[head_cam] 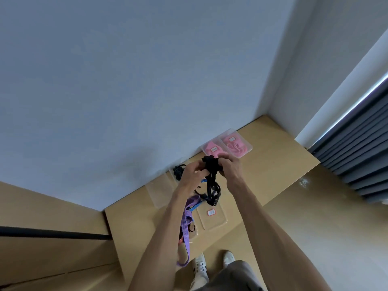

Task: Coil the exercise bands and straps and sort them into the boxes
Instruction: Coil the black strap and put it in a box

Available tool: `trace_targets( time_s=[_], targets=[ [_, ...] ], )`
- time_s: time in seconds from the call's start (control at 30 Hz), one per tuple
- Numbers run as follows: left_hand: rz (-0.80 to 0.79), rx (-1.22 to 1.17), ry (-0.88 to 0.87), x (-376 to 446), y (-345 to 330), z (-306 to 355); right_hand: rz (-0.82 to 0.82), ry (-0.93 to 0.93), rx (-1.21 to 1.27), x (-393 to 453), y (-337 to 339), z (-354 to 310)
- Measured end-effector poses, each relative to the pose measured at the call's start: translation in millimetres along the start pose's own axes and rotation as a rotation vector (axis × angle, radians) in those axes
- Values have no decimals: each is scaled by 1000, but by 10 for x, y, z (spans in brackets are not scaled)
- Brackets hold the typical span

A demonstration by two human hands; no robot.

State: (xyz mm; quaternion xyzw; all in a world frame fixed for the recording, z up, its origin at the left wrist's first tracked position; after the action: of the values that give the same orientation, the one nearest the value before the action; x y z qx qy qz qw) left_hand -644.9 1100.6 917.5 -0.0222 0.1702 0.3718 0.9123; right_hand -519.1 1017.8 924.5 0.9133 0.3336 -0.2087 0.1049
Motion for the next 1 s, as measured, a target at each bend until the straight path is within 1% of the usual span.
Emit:
trace_targets(
  time_s=[0.1, 0.2, 0.3, 0.33, 0.43, 0.57, 0.6, 0.7, 0.77, 0.9, 1.0],
  targets=[
    [67, -37, -51, 28, 105, 258, -55, -21, 73, 51, -32, -92],
    [110, -119, -7, 73, 163, 403, -66, 10, 159, 58, -11, -205],
    [163, -18, -30, 124, 215, 470, -60, 87, 203, 19, 4, -334],
    [151, -35, -34, 118, 211, 481, -51, 101, 208, 10, 4, -359],
    [72, -183, -14, 105, 186, 487, -40, 94, 239, -17, -42, -390],
    [140, -207, -90, 39, 224, 587, -136, 46, 39, -72, -184, -355],
    [144, -211, -101, 16, 222, 623, -146, 58, 3, -94, -212, -361],
    [109, -301, -54, -41, 209, 703, -76, 185, -105, -121, -184, -466],
    [84, -360, -5, -69, 212, 739, -64, 227, -118, -157, -165, -539],
    [49, -220, 64, -82, 213, 758, -51, 292, -73, -233, -151, -619],
    [14, -128, 70, -89, 182, 757, -35, 339, -9, -291, -135, -700]
  ],
)
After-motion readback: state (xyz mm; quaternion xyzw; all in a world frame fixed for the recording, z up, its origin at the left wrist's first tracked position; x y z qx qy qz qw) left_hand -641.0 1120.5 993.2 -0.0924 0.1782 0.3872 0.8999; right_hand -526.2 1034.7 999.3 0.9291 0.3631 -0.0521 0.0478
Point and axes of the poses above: each hand's wrist, its own x-axis towards the middle knuckle, its own y-axis out of the back of the hand, z = x × y, the point moved 7 cm from there along x, towards the middle knuckle, and after that the axes turned 3 degrees about -x, right-handed, at the moved point
